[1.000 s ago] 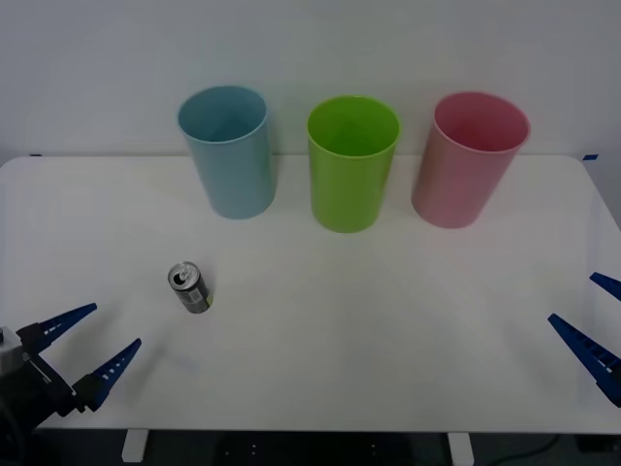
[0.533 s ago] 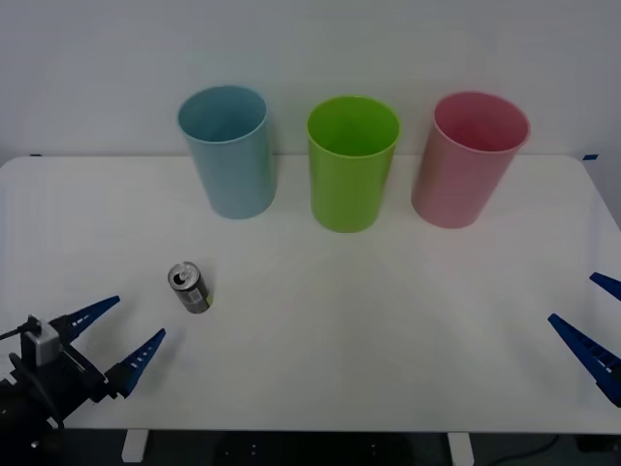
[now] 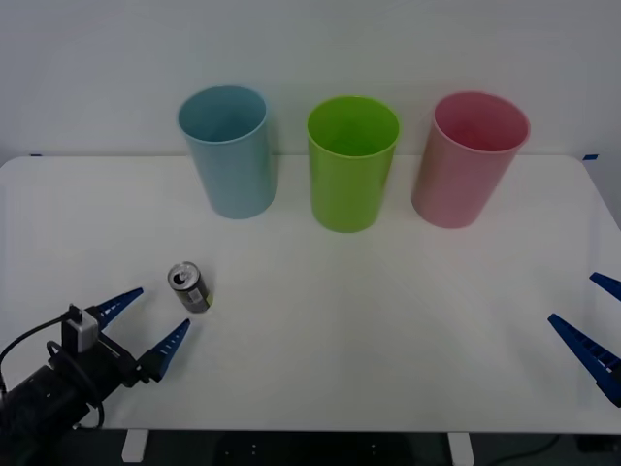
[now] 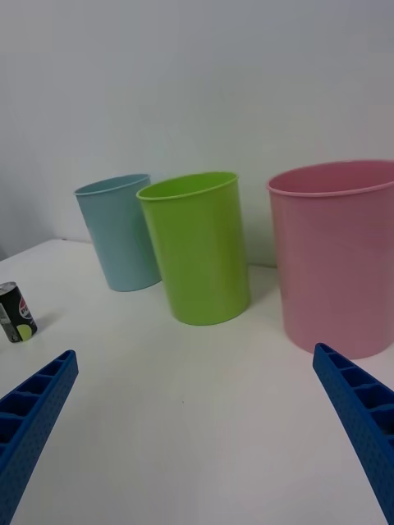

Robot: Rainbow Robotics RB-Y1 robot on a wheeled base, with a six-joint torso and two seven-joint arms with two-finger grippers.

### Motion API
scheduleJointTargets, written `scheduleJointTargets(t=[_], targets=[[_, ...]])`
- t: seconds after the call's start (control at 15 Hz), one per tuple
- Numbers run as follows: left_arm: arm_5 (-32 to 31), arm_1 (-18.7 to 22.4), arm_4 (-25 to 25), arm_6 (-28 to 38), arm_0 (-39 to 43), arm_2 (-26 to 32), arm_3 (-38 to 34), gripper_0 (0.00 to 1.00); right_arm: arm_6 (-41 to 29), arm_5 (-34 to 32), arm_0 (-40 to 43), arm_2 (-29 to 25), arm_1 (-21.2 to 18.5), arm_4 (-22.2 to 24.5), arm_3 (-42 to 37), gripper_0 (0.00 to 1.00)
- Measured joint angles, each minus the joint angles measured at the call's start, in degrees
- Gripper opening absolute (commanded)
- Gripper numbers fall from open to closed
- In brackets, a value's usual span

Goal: Grasp the object on the table and drop it into the matching bin: aluminum can to the light blue bin, PET bottle to the pink bin.

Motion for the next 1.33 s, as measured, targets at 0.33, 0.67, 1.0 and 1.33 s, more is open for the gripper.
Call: scheduleJointTargets(t=[0.33,0.67,1.0,1.33], targets=[[0.5,-0.6,0.5,-1.8,-4.6,-1.1,5.3,1.00,0.0,0.0,0.0,0.0,0.0,0.0,0.0,1.00],[0.6,-2.3,-0.2,-3.2,-8.3,-1.2,9.4,1.00,0.0,0.0,0.0,0.0,0.0,0.0,0.0,1.00],[3.2,-4.8,-2.0,-4.2,-10.4,-1.2,10.7,1.00,0.0,0.0,0.0,0.0,0.0,0.0,0.0,1.00],[3.4,-5.1,-2.1,-5.8,-13.8,-1.2,15.0,1.00,0.0,0.0,0.0,0.0,0.0,0.0,0.0,1.00]])
